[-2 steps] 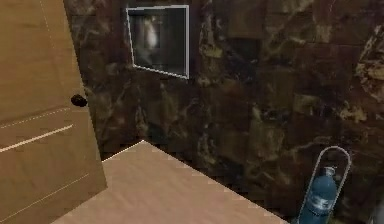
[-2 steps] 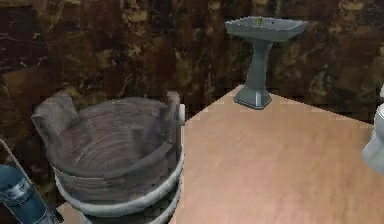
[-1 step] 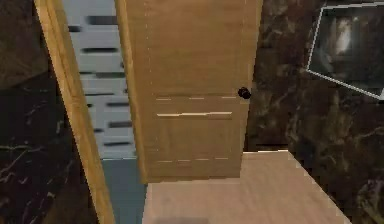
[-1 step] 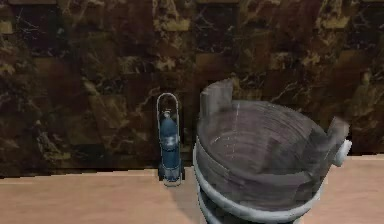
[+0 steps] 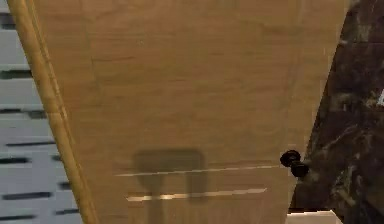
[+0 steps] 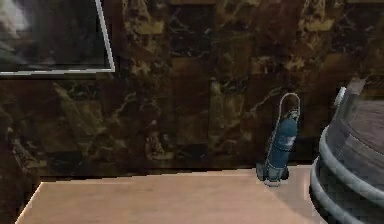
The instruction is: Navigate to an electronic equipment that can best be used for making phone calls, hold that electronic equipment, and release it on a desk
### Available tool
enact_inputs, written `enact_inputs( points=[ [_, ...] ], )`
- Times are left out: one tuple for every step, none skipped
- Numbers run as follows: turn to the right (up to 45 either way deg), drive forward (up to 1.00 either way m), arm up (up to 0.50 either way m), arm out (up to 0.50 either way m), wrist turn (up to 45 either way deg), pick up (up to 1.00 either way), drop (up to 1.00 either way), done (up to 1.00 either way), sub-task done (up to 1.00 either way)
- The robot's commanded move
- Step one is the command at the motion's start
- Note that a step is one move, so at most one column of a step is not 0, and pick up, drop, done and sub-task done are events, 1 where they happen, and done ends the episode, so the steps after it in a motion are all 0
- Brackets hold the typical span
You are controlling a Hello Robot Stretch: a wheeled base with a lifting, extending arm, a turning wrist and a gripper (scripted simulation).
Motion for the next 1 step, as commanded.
enact_inputs(
  points=[
    [-45.0,0.0,0.0,0.0,0.0,0.0,0.0,0.0,0.0]
  ],
)
